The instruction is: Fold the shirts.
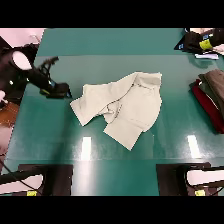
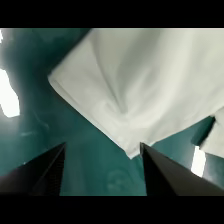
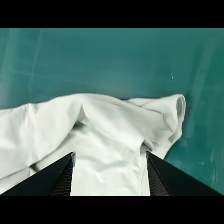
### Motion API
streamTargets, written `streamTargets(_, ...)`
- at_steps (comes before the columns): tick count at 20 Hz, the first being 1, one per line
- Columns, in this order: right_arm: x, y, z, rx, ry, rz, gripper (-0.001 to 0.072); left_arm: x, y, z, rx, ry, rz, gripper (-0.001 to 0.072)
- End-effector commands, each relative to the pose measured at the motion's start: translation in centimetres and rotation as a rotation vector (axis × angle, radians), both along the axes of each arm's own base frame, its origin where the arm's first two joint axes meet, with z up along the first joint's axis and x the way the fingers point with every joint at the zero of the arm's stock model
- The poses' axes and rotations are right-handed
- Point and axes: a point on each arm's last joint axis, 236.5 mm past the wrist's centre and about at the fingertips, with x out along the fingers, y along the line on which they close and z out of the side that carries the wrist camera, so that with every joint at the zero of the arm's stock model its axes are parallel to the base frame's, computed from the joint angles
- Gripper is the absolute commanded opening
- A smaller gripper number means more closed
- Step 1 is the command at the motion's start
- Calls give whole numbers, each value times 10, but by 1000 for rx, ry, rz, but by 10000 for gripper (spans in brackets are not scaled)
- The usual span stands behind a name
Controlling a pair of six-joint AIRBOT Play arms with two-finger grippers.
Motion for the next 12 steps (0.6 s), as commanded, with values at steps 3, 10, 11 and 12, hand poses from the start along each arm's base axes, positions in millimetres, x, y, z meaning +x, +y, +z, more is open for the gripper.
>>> streamTargets(3,-15,-3,2,-12,31,20,508,-74,-26,-63,-157,143,91,551)
streamTargets(10,-17,20,2,-12,30,67,503,-83,-46,-82,-284,128,201,552)
streamTargets(11,-18,22,2,-13,33,73,503,-79,-47,-81,-292,117,214,551)
streamTargets(12,-19,25,2,-13,34,80,503,-76,-48,-80,-296,109,221,551)
